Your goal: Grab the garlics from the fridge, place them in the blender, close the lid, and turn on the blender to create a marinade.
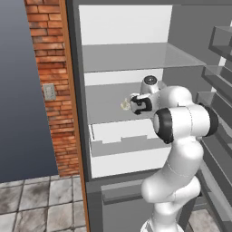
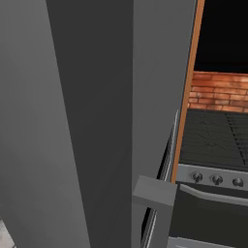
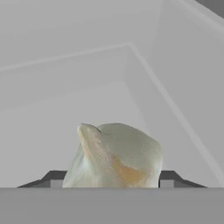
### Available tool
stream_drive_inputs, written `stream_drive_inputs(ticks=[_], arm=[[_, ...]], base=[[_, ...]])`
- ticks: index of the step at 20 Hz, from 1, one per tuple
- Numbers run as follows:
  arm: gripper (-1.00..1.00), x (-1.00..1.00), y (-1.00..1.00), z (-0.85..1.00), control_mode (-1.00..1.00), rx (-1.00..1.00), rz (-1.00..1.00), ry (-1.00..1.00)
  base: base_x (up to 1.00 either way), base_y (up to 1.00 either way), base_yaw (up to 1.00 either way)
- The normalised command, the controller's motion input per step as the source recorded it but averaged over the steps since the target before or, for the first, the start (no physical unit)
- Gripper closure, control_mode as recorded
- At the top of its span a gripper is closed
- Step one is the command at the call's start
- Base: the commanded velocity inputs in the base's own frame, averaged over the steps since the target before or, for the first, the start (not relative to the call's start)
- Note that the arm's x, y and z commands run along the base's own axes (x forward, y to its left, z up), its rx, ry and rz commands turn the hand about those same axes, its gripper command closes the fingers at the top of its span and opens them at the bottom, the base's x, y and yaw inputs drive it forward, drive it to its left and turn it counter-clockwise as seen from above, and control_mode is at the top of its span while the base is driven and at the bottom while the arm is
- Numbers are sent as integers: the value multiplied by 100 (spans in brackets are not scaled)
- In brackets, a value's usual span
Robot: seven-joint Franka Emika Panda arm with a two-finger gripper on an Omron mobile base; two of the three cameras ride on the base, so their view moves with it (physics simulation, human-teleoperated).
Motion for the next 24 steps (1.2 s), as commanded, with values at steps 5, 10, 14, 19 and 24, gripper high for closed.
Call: stream_drive_inputs(ticks=[5, 10, 14, 19, 24], arm=[[100, -100, 32, 33, -100, -4, 4, -36], [100, -100, 50, 87, -100, -5, 0, -36], [100, -100, 61, 100, -100, 0, 0, -8], [100, -100, 78, 100, -100, 0, 8, 2], [100, -100, 69, 100, -100, 4, 12, 28]], base=[[0, 0, 0], [0, 0, 0], [0, 0, 0], [0, 0, 0], [0, 0, 0]])
